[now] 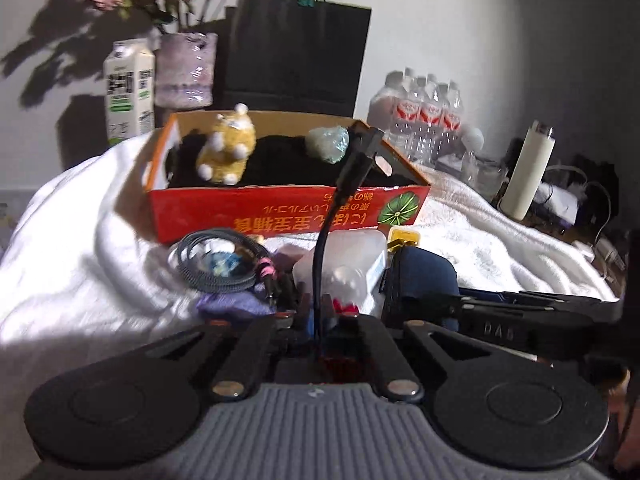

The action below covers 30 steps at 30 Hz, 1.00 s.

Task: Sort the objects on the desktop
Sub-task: 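Lift the navy pouch with the right tool while the left tool grasps the cable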

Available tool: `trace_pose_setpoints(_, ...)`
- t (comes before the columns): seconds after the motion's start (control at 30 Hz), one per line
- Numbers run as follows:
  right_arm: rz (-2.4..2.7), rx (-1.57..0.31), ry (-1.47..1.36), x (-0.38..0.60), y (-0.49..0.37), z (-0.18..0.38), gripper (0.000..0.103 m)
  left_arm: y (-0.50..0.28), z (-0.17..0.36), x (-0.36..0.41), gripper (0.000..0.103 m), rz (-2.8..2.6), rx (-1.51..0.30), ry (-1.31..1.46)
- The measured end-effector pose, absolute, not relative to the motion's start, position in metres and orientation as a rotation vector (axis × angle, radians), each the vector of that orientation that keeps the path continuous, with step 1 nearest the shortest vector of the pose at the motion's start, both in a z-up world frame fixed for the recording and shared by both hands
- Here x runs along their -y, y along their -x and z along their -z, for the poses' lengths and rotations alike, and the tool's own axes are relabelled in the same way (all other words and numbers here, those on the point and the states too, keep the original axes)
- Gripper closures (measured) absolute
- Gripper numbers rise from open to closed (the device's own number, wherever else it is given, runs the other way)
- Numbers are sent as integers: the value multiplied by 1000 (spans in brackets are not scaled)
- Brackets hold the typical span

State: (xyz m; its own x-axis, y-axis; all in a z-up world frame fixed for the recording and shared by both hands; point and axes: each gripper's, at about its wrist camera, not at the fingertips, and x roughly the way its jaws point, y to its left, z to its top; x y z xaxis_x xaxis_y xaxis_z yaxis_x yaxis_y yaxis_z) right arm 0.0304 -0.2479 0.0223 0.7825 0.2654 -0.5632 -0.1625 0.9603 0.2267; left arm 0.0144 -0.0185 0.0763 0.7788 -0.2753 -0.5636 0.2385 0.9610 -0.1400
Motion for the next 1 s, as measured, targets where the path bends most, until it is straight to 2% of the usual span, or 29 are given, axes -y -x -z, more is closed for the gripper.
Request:
trace_pose_setpoints(0.17, -256, -587, -99, 248, 9, -35, 75, 36, -90, 0, 100, 258, -597, 125)
trace_pose_setpoints(0.23, -281, -575, -96, 250, 27, -41, 82, 54, -90, -7, 100, 247, -617, 152)
trace_pose_setpoints(0.47, -323, -547, -67, 263, 89, -60, 85, 92, -73, -43, 100, 235, -743, 262)
trace_pose_setpoints(0.6, -309, -590, -84, 261, 69, -53, 82, 68, -59, -38, 99, 207, -699, 200)
trace_pose_setpoints(0.67, -287, -629, -123, 254, 48, -39, 77, 48, -49, -27, 99, 186, -699, 155)
trace_pose_setpoints(0.7, -282, -647, -130, 248, 39, -33, 69, 40, -45, -24, 99, 175, -706, 155)
trace_pose_setpoints(0.73, -272, -629, -127, 242, 35, -30, 52, 34, -42, -22, 98, 164, -704, 165)
trace_pose_setpoints(0.77, -260, -622, -129, 237, 33, -29, 42, 31, -40, -20, 97, 159, -699, 166)
trace_pose_setpoints(0.8, -236, -626, -120, 231, 30, -29, 26, 29, -38, -20, 93, 161, -698, 158)
trace_pose_setpoints(0.83, -203, -626, -91, 225, 28, -29, 22, 27, -38, -19, 88, 157, -697, 148)
trace_pose_setpoints(0.9, -138, -622, -15, 213, 24, -25, 22, 26, -38, -19, 47, 143, -672, 114)
trace_pose_setpoints(0.93, -110, -632, 1, 210, 20, -21, 22, 25, -37, -20, 41, 123, -661, 90)
trace_pose_setpoints(1.0, -104, -651, -15, 207, 13, -12, 21, 20, -35, -26, 40, 89, -662, 50)
